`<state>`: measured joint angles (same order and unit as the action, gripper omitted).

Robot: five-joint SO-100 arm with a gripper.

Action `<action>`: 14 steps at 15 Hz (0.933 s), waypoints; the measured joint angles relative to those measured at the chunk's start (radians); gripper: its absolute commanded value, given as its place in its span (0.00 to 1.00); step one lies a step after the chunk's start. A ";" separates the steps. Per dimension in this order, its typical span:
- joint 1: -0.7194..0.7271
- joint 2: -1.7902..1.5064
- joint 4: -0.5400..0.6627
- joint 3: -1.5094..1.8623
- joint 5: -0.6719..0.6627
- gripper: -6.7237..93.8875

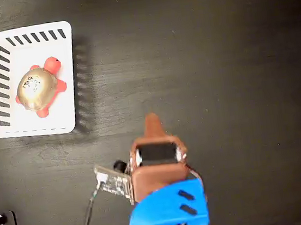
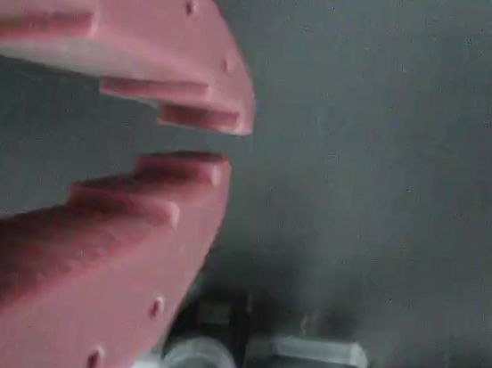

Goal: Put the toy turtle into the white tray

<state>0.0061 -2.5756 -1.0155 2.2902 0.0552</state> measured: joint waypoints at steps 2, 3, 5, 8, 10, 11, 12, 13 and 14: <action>0.011 -0.143 0.046 0.235 0.009 0.06; 0.023 -0.206 0.049 0.305 0.009 0.06; 0.037 -0.347 0.015 0.417 0.025 0.06; 0.066 -0.532 -0.084 0.506 0.034 0.06; 0.094 -0.632 -0.166 0.534 0.058 0.06; 0.098 -0.669 -0.189 0.540 0.069 0.06; 0.092 -0.699 -0.210 0.561 0.078 0.06; 0.091 -0.707 -0.230 0.571 0.080 0.06; 0.091 -0.712 -0.245 0.578 0.080 0.06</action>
<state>0.0966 -3.2873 -1.2609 2.8685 0.1350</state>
